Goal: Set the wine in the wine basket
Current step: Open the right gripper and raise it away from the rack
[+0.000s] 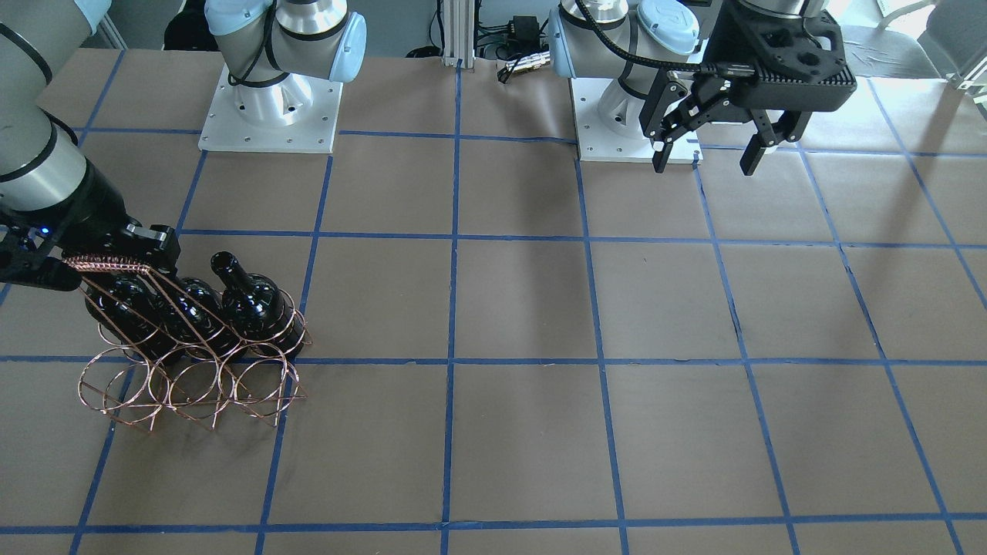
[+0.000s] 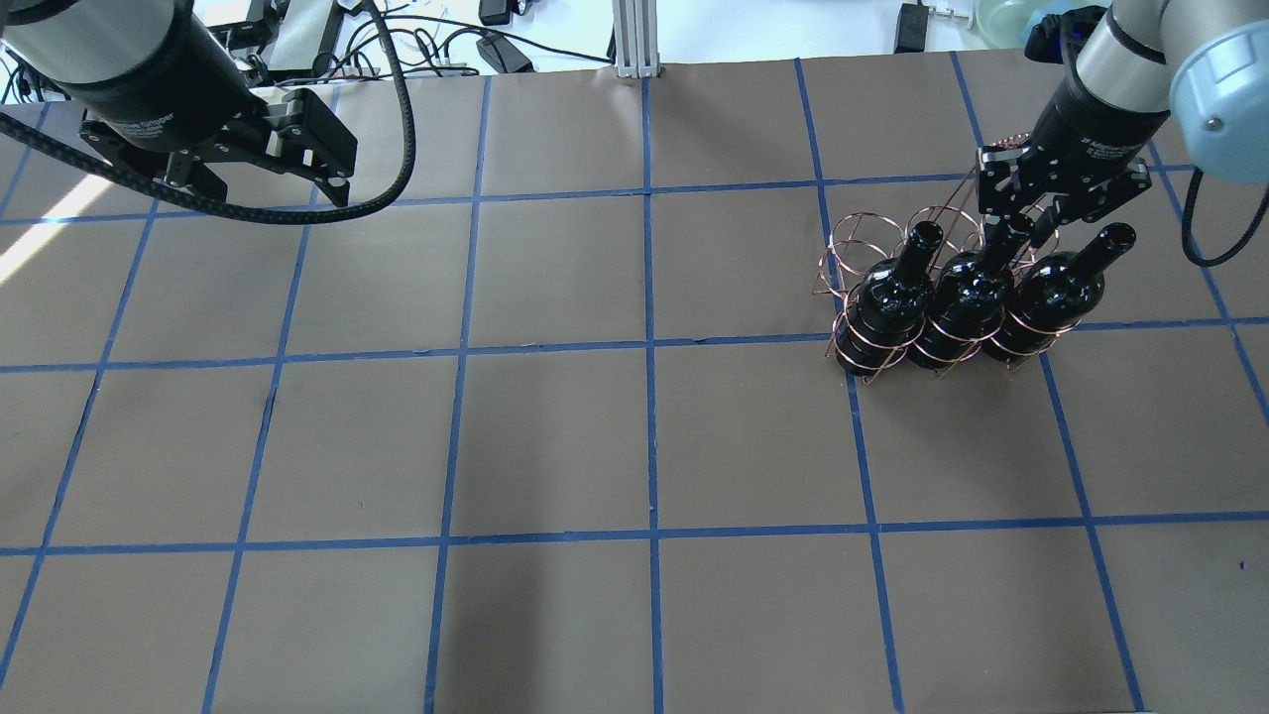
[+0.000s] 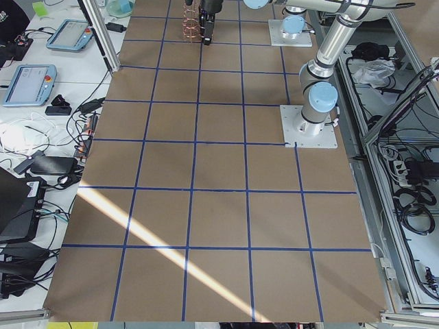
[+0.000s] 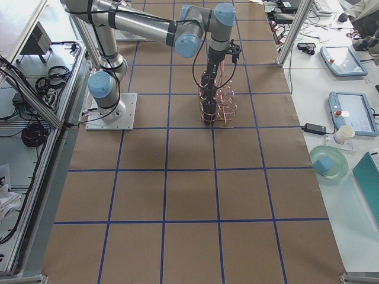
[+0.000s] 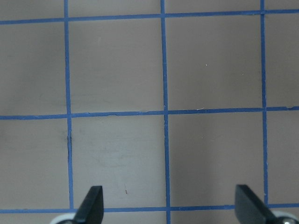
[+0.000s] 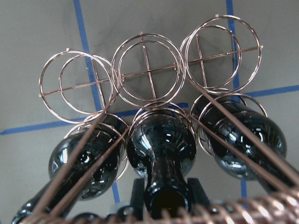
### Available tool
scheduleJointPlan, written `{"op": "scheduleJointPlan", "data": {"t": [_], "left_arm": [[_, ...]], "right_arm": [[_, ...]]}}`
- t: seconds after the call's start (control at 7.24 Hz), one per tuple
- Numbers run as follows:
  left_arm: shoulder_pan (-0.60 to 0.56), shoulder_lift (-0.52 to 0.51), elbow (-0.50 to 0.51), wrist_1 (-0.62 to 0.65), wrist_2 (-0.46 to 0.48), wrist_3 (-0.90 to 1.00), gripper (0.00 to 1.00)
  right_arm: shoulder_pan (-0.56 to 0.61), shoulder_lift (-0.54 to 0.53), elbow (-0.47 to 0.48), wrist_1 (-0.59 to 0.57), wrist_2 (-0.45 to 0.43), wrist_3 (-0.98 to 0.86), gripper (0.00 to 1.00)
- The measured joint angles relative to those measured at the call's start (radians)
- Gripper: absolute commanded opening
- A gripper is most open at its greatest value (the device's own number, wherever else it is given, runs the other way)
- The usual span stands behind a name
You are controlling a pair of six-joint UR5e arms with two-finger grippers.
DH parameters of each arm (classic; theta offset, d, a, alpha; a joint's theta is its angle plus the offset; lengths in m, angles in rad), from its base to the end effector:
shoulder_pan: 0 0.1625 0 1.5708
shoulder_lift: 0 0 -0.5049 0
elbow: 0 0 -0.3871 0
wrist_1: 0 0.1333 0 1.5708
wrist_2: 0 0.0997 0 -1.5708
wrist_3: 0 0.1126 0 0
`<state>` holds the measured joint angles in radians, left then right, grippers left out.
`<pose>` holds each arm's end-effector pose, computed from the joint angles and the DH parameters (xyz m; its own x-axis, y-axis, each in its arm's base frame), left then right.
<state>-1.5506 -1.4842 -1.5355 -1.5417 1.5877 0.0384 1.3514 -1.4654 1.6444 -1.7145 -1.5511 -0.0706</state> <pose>-0.1222 -0.4586 0.6163 -0.9996 0.0152 -0.0225 0.0184 0.9886 -0.1497 0.0170 -0.5465 0.4796 -0.9886 0.1489 -0.0221 0.1481 0.9884 0.0338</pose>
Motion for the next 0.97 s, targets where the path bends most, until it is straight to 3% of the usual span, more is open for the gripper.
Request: {"op": "scheduleJointPlan", "data": {"t": [0.41, 0.97], "left_arm": [[0.0, -0.001, 0.0, 0.0, 0.0, 0.0, 1.0], [0.0, 0.0, 0.0, 0.0, 0.001, 0.0, 1.0]], "right_arm": [[0.017, -0.031, -0.07, 0.045, 0.011, 0.006, 0.82], [0.172, -0.086, -0.101, 0.105, -0.002, 0.166, 0.83]]}}
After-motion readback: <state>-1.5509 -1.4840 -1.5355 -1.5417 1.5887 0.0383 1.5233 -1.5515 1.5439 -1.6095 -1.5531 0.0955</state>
